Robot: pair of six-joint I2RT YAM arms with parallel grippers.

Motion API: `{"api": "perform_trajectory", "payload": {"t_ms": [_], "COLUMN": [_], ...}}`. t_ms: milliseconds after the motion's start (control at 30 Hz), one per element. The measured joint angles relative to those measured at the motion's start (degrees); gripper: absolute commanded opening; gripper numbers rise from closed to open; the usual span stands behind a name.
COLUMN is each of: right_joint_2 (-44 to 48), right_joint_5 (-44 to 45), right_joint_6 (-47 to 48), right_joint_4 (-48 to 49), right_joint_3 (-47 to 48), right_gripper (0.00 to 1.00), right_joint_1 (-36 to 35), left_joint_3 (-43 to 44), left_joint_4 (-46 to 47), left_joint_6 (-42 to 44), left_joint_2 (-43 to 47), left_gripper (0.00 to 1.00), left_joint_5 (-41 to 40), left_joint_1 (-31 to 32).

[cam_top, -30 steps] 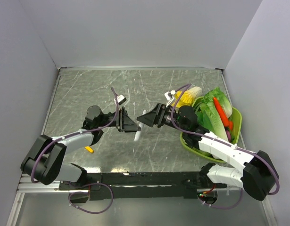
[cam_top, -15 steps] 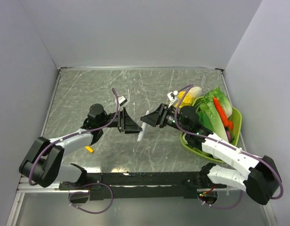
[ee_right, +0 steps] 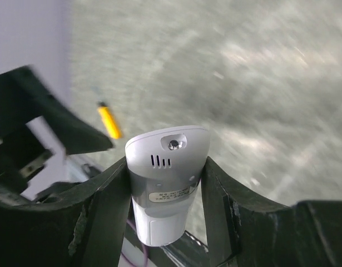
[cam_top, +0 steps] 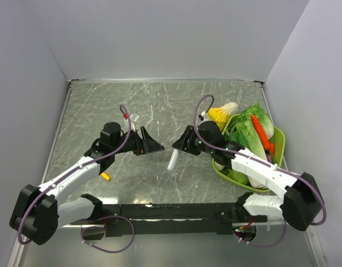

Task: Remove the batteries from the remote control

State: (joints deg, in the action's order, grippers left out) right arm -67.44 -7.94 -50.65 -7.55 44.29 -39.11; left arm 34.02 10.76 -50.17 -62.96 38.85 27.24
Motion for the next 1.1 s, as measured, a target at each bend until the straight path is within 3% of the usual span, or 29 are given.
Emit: {"api": "perform_trajectory", "payload": {"t_ms": [367, 633, 700, 833, 1100], "right_joint_2": [-7.76, -10.67, -10.71, -10.71, -12.13], "right_joint_5": [0.37, -2.64, -2.91, -4.00, -5.46], "right_joint_6": [-9.86, -14.27, -15.26, -17.44, -18.93], "right_joint_4": [-9.03, -8.15, -7.58, -6.03, -5.07], "right_joint_3": [2.95, 3.41, 2.91, 1.29, 1.11], "right_gripper": [0.16, 0.16, 0.16, 0.16, 0.17], "right_joint_1": [2.54, 2.54, 2.54, 3.15, 3.65], "left_joint_3": [-9.46, -9.42, -9.42, -10.36, -13.07], "left_joint_4": [5.38, 11.50, 12.15, 14.78, 15.13], "left_joint_6": [-1.09, -1.81, -1.77, -1.46, -0.87], "left_joint_2": [-1.36, -9.18, -9.81, -8.83, -4.96], "left_gripper": [0.84, 0.73, 0.72, 0.80, 0.74], "left_joint_5": [-3.76, -3.69, -3.69, -3.56, -4.70], "left_joint_1": [4.55, 8.98, 9.22, 9.33, 9.40]}}
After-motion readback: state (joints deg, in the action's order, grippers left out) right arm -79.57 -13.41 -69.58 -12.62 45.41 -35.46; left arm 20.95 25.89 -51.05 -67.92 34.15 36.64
